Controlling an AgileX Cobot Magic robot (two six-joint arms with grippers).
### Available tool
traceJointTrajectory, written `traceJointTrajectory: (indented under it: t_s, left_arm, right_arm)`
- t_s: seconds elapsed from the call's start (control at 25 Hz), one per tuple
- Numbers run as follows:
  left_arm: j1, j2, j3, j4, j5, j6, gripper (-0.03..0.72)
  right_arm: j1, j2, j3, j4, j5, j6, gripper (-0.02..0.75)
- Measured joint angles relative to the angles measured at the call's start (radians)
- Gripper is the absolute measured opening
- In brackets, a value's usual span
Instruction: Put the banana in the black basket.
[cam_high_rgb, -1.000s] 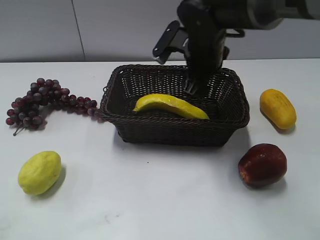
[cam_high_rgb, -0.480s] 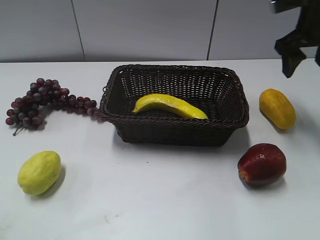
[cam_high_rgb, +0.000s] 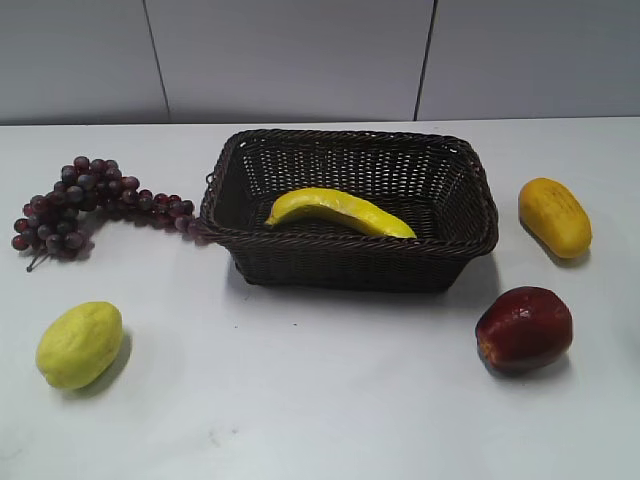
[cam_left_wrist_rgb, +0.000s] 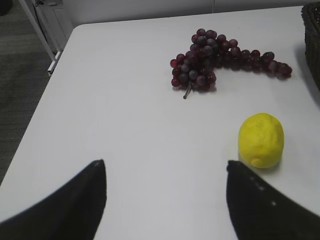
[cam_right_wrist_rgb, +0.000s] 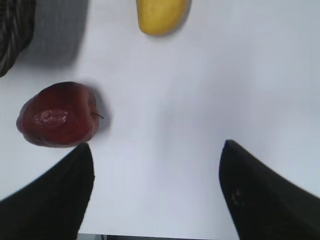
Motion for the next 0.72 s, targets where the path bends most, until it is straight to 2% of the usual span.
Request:
traceJointTrajectory:
  t_s: [0.28, 0.72]
  left_arm:
    - [0.000, 0.000, 0.000, 0.000, 0.000, 0.000, 0.555]
    - [0.000, 0.000, 0.000, 0.000, 0.000, 0.000, 0.555]
  right_arm:
    - [0.000, -0.317, 0.319, 0.008, -0.100, 0.000, 0.592]
    - [0.000, -0.688, 0.632, 0.008, -0.122, 0.000, 0.591]
